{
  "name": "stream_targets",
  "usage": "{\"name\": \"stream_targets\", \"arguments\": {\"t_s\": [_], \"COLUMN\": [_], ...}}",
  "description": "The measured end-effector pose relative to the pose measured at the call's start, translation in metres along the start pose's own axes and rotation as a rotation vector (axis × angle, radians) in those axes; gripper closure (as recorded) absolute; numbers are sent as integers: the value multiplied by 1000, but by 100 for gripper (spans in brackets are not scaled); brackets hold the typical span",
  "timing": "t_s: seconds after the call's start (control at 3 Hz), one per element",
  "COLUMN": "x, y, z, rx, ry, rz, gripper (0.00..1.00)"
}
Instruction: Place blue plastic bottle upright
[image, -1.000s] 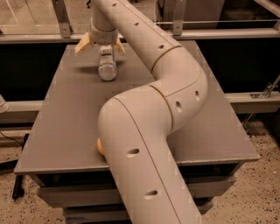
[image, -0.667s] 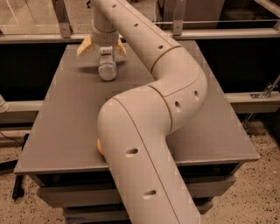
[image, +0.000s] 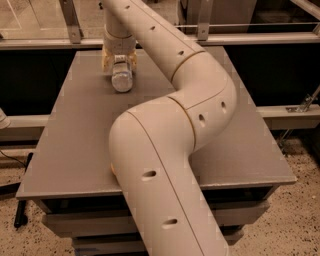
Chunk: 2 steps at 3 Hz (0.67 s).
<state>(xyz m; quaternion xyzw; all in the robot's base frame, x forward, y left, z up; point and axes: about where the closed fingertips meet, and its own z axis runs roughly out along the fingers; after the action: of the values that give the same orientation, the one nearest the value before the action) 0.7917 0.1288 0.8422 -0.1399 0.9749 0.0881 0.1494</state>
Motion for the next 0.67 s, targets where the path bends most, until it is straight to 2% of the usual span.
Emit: {"name": "stream_targets", "arguments": {"t_s": [0.33, 0.67], "x": [3, -1], "y": [-3, -7], "z": [-2, -12], "rx": [13, -18], "ry": [4, -45], "rz": [-9, -40], "gripper": [64, 87]}}
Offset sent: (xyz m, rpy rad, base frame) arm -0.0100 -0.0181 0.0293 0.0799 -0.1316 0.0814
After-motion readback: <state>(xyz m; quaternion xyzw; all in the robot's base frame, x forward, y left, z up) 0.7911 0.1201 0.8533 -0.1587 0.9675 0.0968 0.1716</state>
